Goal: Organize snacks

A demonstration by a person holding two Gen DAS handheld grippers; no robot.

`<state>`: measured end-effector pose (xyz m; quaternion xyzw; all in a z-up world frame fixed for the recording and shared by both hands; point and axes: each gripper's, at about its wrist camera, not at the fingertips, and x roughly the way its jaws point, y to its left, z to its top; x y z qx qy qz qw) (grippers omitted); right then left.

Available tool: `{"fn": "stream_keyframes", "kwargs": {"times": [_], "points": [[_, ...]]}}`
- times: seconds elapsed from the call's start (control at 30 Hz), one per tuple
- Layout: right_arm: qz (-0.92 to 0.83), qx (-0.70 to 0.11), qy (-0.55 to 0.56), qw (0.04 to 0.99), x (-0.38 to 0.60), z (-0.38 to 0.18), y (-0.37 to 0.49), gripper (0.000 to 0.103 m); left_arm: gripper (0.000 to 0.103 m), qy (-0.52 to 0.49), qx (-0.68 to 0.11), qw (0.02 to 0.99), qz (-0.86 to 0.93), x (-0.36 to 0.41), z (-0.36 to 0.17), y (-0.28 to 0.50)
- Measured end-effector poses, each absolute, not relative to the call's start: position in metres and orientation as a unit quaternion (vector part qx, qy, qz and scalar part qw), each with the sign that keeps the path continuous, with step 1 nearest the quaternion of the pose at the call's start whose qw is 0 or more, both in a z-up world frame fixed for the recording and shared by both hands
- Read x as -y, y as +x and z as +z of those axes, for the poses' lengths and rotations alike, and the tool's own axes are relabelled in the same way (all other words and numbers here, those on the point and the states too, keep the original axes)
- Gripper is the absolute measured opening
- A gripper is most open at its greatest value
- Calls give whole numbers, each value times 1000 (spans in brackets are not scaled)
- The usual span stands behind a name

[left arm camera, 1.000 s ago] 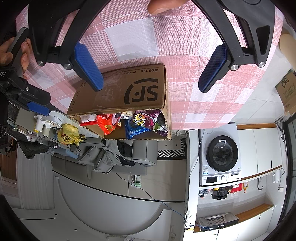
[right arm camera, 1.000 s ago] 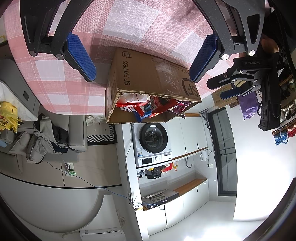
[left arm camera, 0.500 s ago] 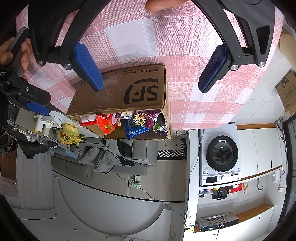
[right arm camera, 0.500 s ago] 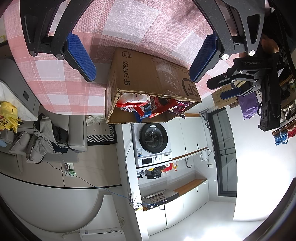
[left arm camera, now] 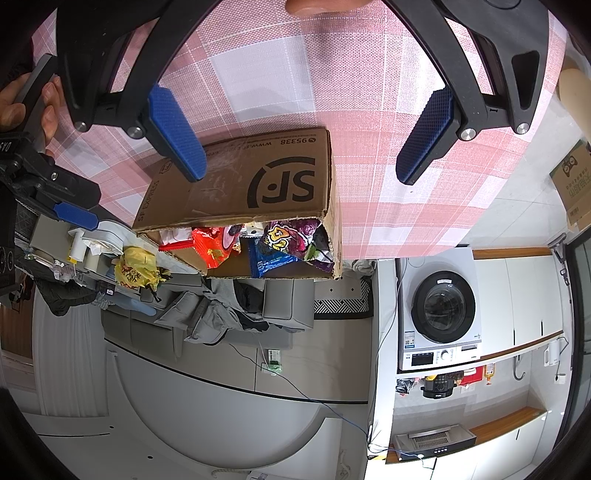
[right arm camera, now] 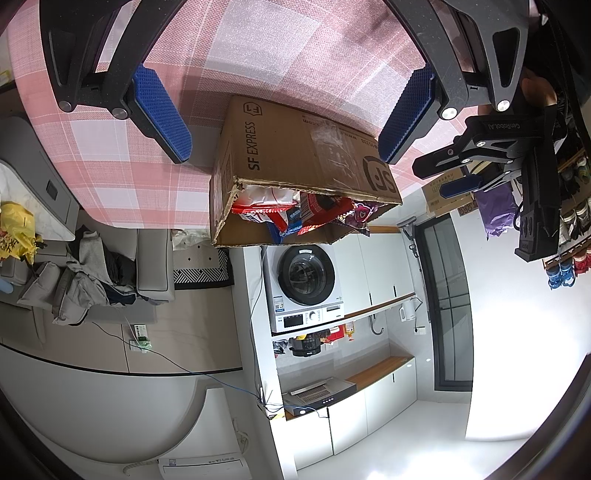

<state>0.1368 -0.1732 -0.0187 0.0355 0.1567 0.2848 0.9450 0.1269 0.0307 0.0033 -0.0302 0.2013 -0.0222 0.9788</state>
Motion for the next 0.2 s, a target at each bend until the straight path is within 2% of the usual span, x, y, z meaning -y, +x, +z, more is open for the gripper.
{"fn": "stream_keyframes", "kwargs": {"times": [0.2], "points": [[285,-157,36,945,173,-19,137,103,102,-30,-201,979,-20,-31,3,127]]}}
